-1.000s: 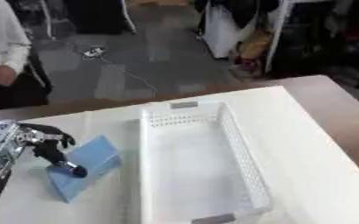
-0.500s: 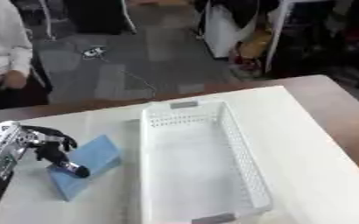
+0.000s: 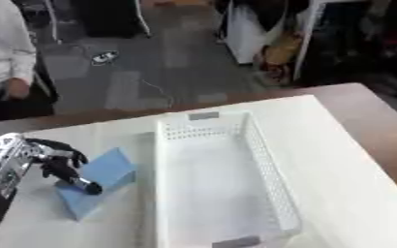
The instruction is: Pick up objects on the table and place them in the box.
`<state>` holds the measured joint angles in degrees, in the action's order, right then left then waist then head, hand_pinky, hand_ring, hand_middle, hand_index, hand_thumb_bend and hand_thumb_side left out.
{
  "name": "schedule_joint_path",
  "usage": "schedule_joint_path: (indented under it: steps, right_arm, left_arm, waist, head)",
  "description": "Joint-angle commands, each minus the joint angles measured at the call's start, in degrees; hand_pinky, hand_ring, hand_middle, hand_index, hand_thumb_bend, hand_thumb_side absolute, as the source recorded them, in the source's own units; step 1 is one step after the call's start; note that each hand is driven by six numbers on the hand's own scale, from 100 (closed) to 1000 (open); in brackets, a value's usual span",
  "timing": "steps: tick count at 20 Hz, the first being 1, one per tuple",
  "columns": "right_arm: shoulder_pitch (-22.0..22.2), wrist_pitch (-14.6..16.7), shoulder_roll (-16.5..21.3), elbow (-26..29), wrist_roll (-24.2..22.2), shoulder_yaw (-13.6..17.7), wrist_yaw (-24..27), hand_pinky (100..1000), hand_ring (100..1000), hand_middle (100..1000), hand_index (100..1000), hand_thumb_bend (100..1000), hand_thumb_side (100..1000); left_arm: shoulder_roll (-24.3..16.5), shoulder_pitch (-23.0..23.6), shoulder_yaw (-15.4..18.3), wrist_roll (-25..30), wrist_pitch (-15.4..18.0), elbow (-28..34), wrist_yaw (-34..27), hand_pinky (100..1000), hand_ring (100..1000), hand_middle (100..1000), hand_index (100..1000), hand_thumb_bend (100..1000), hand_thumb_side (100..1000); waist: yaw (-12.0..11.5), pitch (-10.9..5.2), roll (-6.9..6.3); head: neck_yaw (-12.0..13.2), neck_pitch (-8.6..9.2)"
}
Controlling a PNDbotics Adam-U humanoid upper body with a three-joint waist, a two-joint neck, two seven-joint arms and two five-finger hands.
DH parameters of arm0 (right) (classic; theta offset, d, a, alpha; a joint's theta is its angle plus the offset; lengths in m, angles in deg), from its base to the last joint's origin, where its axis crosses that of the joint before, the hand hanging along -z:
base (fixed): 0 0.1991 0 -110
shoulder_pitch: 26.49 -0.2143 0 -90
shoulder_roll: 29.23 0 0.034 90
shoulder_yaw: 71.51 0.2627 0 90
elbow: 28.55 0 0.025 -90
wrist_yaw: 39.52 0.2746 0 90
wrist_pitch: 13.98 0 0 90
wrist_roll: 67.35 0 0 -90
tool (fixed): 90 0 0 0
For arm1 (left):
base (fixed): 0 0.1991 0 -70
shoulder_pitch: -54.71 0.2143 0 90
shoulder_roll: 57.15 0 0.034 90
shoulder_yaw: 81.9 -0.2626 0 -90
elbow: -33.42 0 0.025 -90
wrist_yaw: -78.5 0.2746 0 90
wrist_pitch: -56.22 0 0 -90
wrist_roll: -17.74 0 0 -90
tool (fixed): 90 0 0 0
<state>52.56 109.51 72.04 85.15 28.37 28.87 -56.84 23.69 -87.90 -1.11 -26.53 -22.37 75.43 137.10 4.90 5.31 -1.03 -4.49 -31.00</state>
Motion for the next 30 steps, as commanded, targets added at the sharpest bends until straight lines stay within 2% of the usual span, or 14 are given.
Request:
schedule_joint_path:
  steps: [1,7,11,14,29,30]
  right_arm:
    - [-0.1,-0.1,1.5,0.9,-0.1,0.2,0.1,187,432,485,579,100,1000]
    - [0.0,-0.1,1.6,0.9,-0.1,0.2,0.0,187,433,485,579,100,1000]
    - [-0.1,-0.1,1.6,0.9,-0.1,0.1,0.0,188,433,485,579,100,1000]
    - [-0.3,-0.1,1.6,0.9,-0.1,0.1,0.1,188,432,485,579,100,1000]
    - [-0.7,-0.1,1.5,0.9,-0.5,0.0,0.4,187,432,485,580,100,1000]
    - [-0.7,-0.1,1.5,0.9,-0.5,0.0,0.4,187,432,485,579,100,1000]
  left_arm:
    - [-2.2,-2.1,-0.3,-0.3,0.8,1.8,-0.3,589,803,890,989,1000,871]
    - [-2.3,-2.9,-1.0,-0.9,2.5,2.7,-0.6,595,806,891,992,1000,884]
    - [-1.7,-2.8,-1.3,-1.0,2.7,2.4,-0.2,600,810,895,993,1000,854]
    - [-1.3,-2.4,-1.2,-1.3,2.6,1.7,1.1,605,813,897,993,1000,826]
    - [0.5,-1.3,-0.1,-4.5,2.7,-1.9,7.3,617,820,908,1000,1000,816]
    - [0.6,-1.2,0.0,-4.6,2.6,-2.1,7.5,606,811,904,1000,1000,794]
  waist:
    - [-0.1,-0.82,-0.07]
    - [-0.2,-1.0,-0.12]
    - [-0.1,-0.97,-0.11]
    - [0.0,-0.86,-0.12]
    - [0.2,-0.59,-0.04]
    - [0.3,-0.57,-0.04]
  head:
    - [0.2,0.3]
    - [0.3,0.28]
    - [0.5,0.48]
    - [0.6,0.62]
    - [1.0,0.63]
    - [1.0,0.65]
